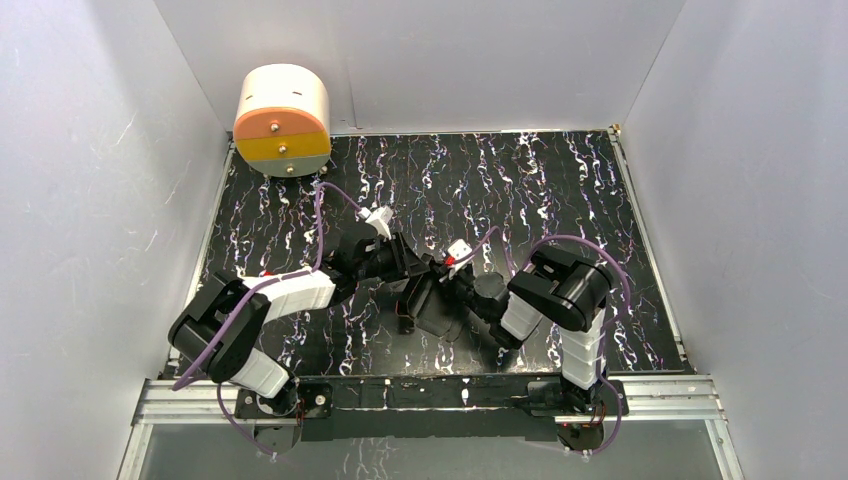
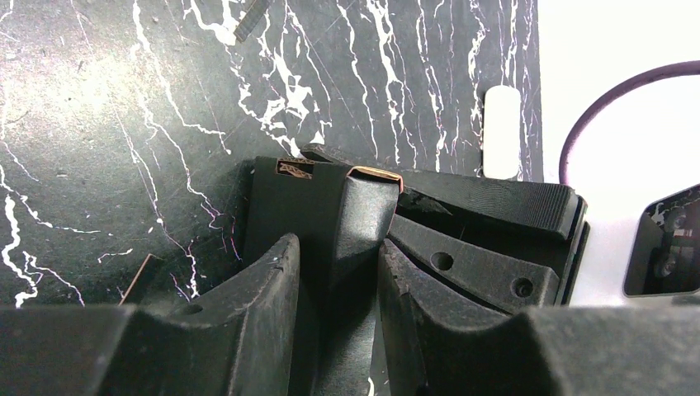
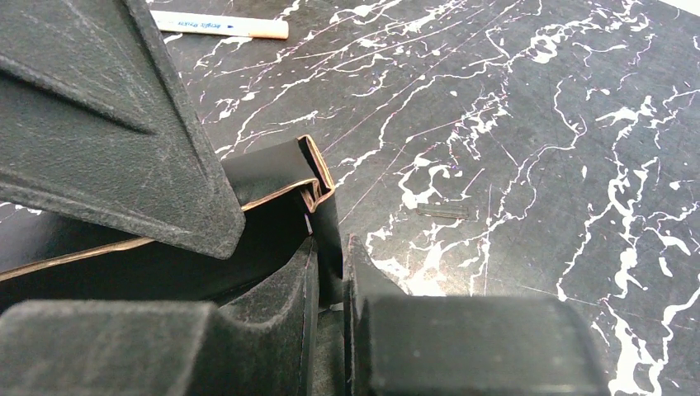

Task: Fold the paper box
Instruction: Fold the paper box at the center of the board.

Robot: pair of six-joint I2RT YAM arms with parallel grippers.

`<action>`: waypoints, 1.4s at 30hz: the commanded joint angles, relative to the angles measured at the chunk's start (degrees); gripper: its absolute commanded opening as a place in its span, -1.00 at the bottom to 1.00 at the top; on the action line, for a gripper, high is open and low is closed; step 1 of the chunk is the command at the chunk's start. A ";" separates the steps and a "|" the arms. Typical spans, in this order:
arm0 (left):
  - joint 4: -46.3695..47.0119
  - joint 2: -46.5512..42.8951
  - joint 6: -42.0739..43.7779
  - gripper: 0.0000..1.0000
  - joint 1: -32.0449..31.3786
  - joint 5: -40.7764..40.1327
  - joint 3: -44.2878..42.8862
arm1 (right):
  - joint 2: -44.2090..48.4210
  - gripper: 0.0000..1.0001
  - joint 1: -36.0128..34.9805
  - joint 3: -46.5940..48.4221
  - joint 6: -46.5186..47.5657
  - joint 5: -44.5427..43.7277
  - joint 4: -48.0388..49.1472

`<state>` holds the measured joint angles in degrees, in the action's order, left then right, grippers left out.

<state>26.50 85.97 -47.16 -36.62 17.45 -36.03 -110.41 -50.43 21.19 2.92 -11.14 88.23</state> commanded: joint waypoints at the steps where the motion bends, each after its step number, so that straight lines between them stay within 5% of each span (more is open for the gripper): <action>1: -5.40 -0.61 -0.74 -0.86 -3.70 9.31 -1.10 | -1.33 -0.81 0.61 2.44 -0.43 -8.60 16.36; 16: -17.03 1.83 11.48 -0.86 -1.34 -3.87 -9.62 | 5.82 -0.36 0.69 -8.71 0.92 -1.60 15.87; 29: -17.36 2.34 13.04 -0.84 -1.33 -0.67 -10.61 | 10.23 -0.30 1.31 -5.08 3.61 8.17 7.22; 42: -17.45 2.95 14.71 -0.84 -1.34 1.41 -11.66 | 9.91 -0.37 9.45 -0.81 2.63 23.60 -3.74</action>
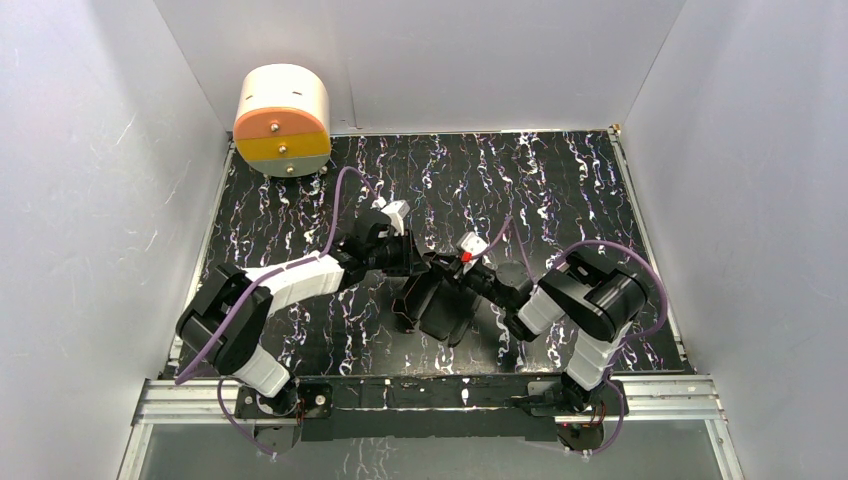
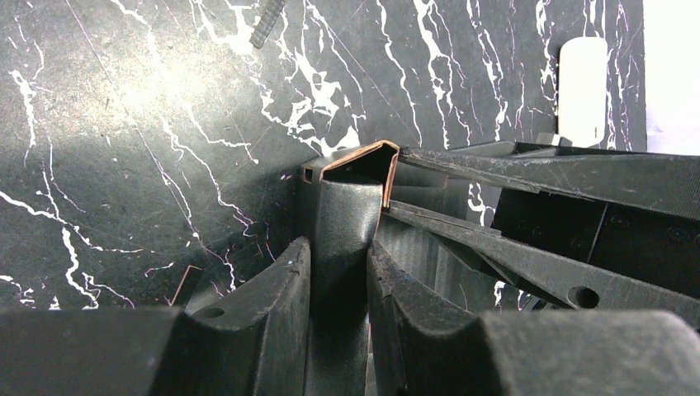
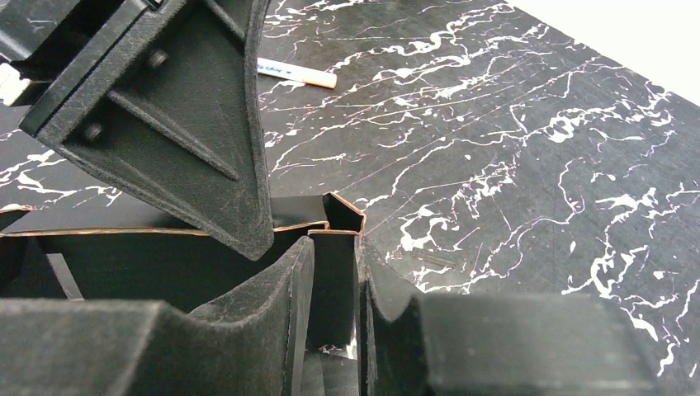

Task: Fold the paper box
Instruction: Fold the paper box at the center of the board.

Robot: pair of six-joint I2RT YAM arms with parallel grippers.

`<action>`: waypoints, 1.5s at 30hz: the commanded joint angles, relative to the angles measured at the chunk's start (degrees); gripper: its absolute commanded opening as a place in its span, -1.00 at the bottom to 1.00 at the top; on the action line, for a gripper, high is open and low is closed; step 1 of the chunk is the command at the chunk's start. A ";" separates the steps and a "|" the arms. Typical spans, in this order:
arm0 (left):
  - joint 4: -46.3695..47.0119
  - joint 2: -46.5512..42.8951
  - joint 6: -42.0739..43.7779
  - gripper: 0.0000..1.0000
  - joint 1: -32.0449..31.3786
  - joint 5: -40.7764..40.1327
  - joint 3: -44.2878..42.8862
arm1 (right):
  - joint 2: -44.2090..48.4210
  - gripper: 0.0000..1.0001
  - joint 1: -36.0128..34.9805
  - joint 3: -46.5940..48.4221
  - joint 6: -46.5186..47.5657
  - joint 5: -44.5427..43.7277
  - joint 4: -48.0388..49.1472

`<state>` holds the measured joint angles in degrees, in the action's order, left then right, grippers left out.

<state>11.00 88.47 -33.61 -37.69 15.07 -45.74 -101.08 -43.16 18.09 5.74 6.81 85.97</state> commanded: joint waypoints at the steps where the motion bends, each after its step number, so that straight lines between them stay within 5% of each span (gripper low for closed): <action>1: -1.95 0.52 1.25 -0.84 -0.28 3.91 -2.06 | 0.35 -0.37 2.45 2.50 -0.20 6.75 -2.18; 17: -3.24 1.75 2.32 -0.85 -0.28 3.22 -4.07 | -3.00 -0.61 6.21 6.57 -0.39 21.37 -12.18; 29: -3.71 2.40 3.28 -0.84 -0.25 3.40 -6.56 | -3.06 -0.38 8.46 11.79 6.11 25.83 -24.19; 45: -6.56 3.10 5.58 -0.83 0.64 0.29 -9.53 | 0.58 -0.30 8.85 8.45 4.19 22.53 -21.24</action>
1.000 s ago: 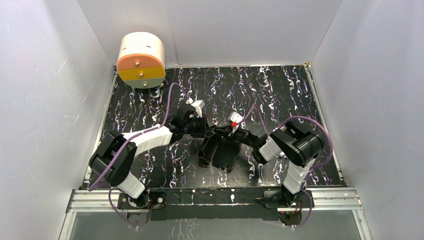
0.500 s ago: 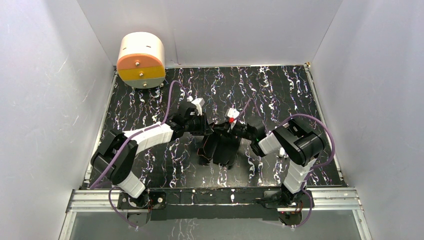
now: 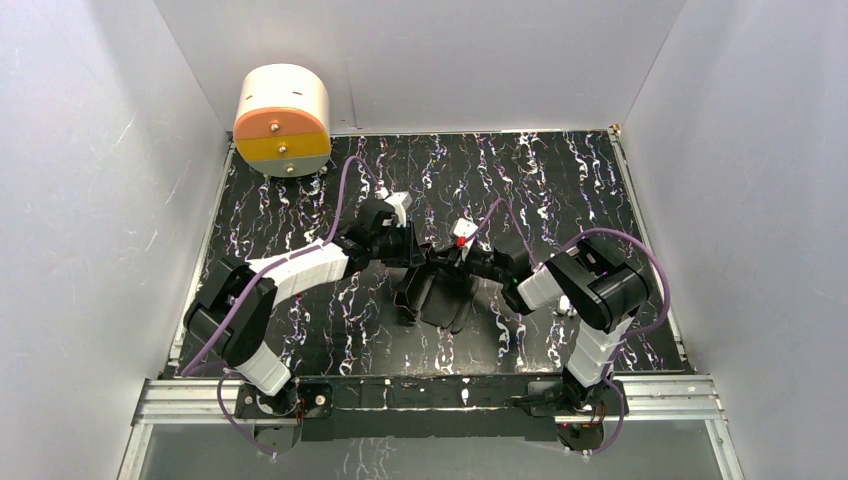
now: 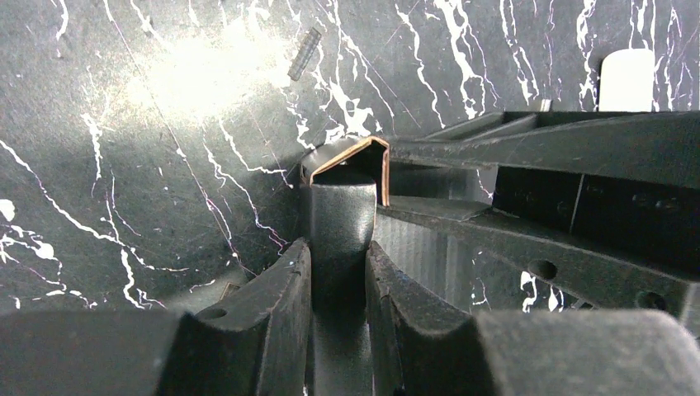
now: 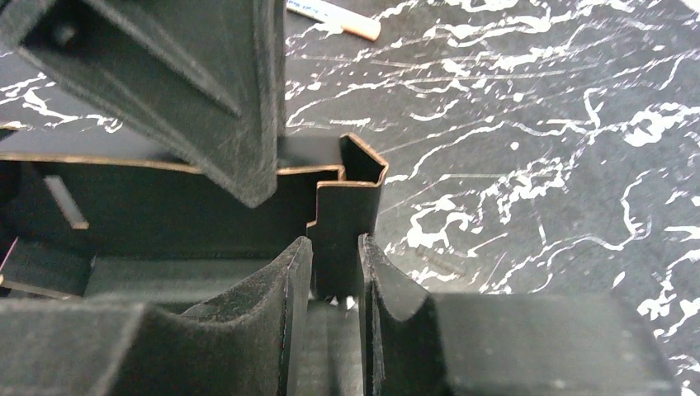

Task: Fold the paper box
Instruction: Fold the paper box at the center of the board.

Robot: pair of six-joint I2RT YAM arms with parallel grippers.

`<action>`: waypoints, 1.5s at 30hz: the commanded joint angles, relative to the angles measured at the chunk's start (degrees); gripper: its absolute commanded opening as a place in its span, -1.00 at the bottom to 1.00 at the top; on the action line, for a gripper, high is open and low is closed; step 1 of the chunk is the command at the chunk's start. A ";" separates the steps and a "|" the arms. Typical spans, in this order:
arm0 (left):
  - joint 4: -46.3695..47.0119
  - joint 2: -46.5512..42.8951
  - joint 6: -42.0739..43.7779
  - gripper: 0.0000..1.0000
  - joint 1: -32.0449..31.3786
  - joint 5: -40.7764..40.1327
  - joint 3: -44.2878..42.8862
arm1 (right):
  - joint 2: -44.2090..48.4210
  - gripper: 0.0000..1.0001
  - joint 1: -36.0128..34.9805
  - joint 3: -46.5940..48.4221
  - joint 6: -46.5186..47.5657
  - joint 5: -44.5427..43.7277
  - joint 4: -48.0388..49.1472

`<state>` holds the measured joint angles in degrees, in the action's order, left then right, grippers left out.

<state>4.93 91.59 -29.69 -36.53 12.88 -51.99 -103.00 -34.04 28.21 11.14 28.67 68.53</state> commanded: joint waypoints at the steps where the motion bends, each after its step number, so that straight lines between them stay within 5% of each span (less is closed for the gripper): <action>1: -1.24 0.21 2.26 -0.83 -0.56 1.64 -3.70 | 3.79 -0.29 -0.26 -2.34 -1.70 0.51 -3.50; 17: -7.39 3.76 13.24 -0.83 -0.54 4.25 -8.86 | 23.04 -0.11 10.10 0.76 -0.16 9.21 -26.78; 45: -10.73 6.48 21.92 -0.84 -0.64 11.37 -13.50 | 0.55 -0.12 13.04 23.20 22.77 30.09 -51.15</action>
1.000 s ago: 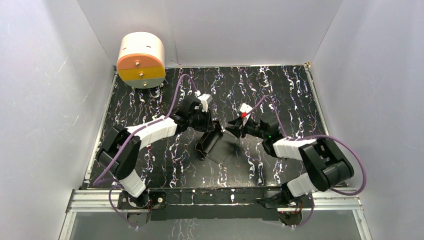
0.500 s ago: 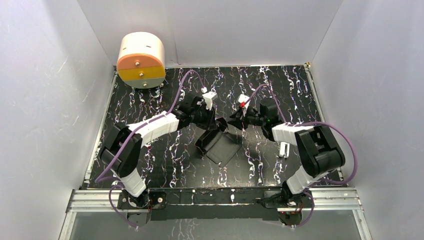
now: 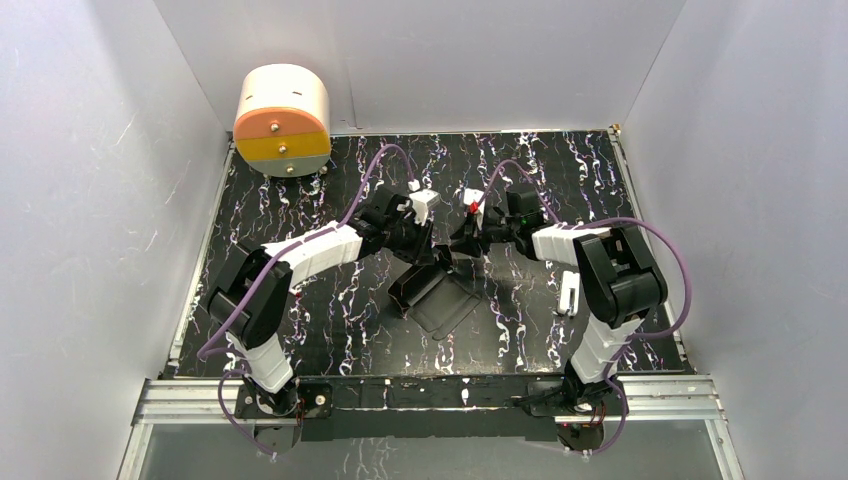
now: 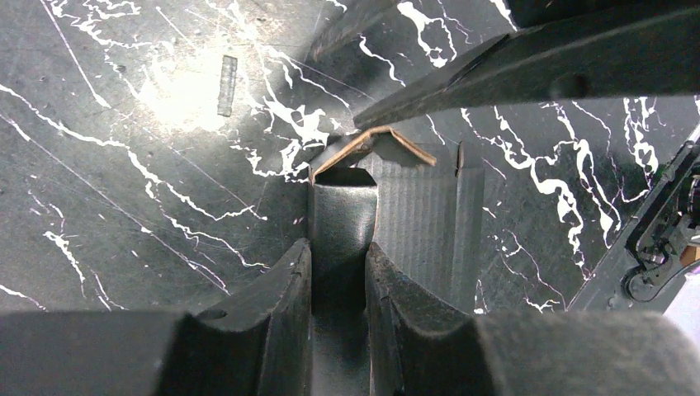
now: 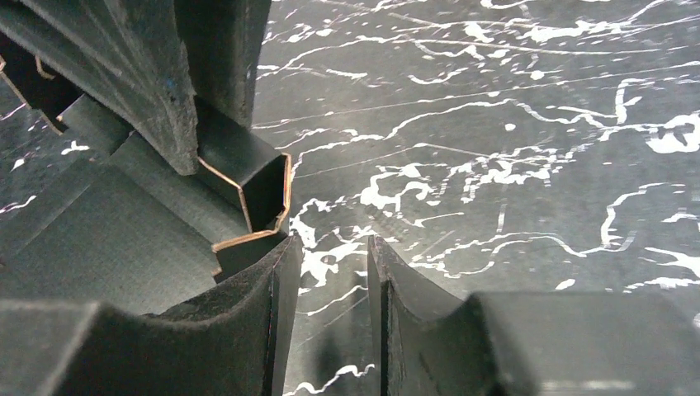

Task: Fold the paper box
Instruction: Fold the paper box at the center of the board.

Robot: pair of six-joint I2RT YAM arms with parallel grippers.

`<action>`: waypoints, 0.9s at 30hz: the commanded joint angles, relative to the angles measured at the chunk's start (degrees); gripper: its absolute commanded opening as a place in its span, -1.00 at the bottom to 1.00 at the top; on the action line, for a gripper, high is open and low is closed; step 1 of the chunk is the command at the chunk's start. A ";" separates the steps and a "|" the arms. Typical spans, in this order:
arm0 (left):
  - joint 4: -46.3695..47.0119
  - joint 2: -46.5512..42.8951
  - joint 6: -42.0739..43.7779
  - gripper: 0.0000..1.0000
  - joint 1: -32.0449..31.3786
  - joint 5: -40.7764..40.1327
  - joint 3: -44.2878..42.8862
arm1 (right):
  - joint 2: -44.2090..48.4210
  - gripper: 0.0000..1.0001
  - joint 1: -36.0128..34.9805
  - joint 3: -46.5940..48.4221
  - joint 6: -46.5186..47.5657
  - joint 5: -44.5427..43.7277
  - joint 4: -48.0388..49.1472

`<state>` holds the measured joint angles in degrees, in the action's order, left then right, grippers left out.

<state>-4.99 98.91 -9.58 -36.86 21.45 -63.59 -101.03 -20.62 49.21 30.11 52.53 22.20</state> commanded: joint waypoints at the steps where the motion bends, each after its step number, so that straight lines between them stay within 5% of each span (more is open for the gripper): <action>1: -0.74 -0.83 1.85 -0.84 -0.32 2.80 -1.93 | -1.72 -0.13 -0.63 2.20 4.39 6.60 -5.32; 7: -0.65 -0.83 2.11 -0.84 -0.48 3.38 -1.86 | -2.02 -0.14 -2.61 2.42 6.67 8.18 -10.03; 27: -0.04 -2.32 0.24 -0.85 -1.14 3.01 -1.23 | 3.33 -0.18 -6.56 -6.76 -0.96 4.66 1.46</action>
<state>-7.42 98.78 -8.82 -37.32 24.93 -63.70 -101.27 -24.51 44.64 32.08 52.38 22.48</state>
